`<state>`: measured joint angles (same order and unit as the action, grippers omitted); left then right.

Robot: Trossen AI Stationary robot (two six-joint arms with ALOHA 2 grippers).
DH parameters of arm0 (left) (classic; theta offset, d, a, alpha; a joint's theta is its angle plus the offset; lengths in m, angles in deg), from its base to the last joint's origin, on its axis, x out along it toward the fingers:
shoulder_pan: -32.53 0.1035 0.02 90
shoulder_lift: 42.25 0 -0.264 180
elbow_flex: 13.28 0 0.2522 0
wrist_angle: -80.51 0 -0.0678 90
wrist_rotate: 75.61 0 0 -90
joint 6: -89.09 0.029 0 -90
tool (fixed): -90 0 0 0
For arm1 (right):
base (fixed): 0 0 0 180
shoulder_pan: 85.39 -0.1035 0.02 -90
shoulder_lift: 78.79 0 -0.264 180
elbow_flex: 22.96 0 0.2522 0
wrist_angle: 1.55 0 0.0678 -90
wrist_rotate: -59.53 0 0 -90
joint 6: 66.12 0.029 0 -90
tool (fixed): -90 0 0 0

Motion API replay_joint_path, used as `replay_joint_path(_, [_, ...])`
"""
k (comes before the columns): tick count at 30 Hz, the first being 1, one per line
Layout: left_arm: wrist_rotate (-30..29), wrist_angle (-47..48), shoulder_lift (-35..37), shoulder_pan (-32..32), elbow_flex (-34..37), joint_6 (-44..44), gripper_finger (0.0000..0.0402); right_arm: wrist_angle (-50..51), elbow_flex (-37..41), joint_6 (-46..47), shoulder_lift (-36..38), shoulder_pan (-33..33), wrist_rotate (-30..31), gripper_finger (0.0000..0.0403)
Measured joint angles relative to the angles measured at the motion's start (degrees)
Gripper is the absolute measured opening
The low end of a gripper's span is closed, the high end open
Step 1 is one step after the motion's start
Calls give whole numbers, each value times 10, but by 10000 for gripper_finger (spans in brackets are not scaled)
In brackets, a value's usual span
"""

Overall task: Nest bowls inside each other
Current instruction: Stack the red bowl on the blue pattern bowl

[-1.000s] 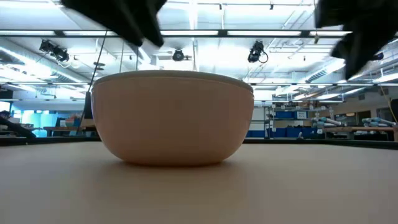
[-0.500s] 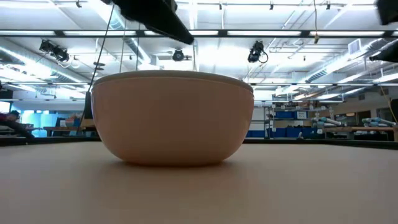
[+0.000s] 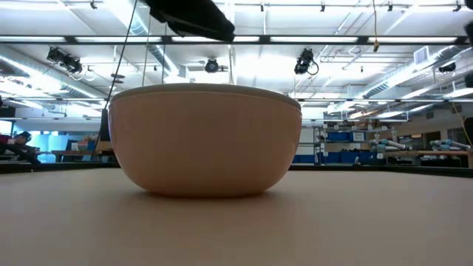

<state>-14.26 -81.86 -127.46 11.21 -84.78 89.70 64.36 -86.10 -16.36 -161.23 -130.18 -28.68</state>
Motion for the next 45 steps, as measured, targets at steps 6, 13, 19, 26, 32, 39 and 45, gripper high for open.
replay_joint_path(6, [-5,4,4,6,0,-27,188,-21,0,40,67,-22,-29,156])
replay_joint_path(13, [-4,1,4,-5,0,-66,188,-82,0,42,63,-60,11,155])
replay_joint_path(19, [-11,-5,4,-8,0,-83,188,-102,0,28,-14,-76,-13,155])
replay_joint_path(26, [-13,-6,4,-6,0,-90,188,-137,0,-62,-65,-66,-44,132])
replay_joint_path(32, [-28,-13,4,-5,0,-90,188,-143,-1,-179,-40,-15,-12,25])
replay_joint_path(39, [-27,-11,0,0,0,-36,188,-213,-1,-253,15,92,158,37])
replay_joint_path(45, [-24,-13,-2,-3,0,97,188,-297,0,-264,20,192,194,18])
